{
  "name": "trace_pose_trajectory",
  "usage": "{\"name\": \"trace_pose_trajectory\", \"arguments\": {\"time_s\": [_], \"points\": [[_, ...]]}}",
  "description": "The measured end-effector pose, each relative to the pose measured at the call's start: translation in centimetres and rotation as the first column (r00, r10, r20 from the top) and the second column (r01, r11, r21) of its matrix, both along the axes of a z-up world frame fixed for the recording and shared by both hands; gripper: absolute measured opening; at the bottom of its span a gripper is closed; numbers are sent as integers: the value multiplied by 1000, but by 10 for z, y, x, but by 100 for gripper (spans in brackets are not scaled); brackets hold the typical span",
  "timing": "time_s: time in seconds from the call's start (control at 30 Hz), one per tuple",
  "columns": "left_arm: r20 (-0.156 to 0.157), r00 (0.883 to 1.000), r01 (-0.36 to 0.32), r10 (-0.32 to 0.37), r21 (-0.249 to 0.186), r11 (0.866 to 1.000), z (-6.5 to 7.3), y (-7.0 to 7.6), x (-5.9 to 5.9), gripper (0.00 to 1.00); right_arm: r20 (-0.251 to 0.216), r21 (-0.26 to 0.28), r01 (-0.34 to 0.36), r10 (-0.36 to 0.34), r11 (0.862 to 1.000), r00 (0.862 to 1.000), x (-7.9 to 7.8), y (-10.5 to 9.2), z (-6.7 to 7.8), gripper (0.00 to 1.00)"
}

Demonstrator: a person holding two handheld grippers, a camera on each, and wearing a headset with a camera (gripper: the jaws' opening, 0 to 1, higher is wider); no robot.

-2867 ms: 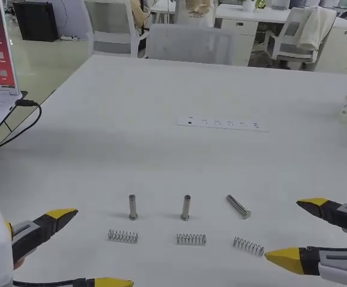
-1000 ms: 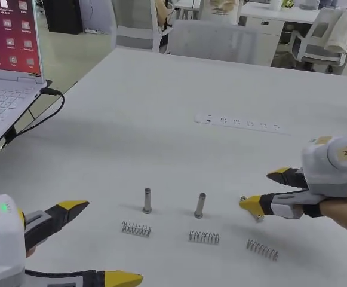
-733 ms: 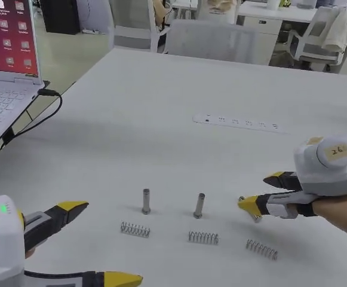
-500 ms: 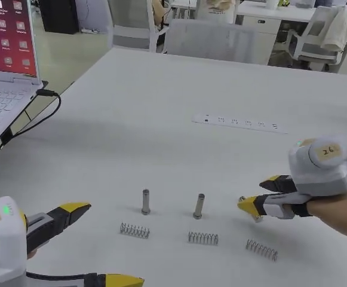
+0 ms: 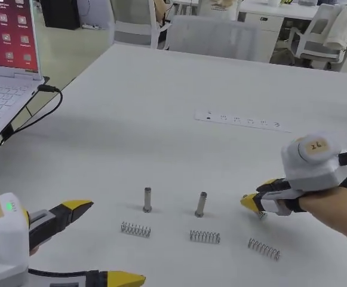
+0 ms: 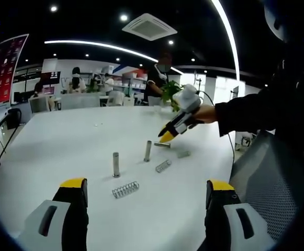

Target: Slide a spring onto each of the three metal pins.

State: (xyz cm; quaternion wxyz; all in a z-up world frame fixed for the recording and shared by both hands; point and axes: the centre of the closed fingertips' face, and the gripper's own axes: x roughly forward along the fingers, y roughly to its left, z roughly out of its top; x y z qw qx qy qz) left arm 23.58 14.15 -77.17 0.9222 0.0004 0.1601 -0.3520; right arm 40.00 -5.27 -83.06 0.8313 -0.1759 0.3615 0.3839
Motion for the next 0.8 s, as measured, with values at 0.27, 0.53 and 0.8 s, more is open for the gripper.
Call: {"name": "trace_pose_trajectory", "arguments": {"time_s": [0.27,0.53,0.8], "points": [[-8,1000,-3,3,-2,1000,-3,2,0,90,-29,-25,21,-21,999,999,3,2,-9,22],[-14,1000,-2,2,-4,1000,-5,2,1,90,-50,-39,41,-43,998,998,5,1,-14,19],[-17,1000,-1,1,-3,1000,-7,2,1,89,-64,-52,51,-54,997,997,5,1,-16,14]]}}
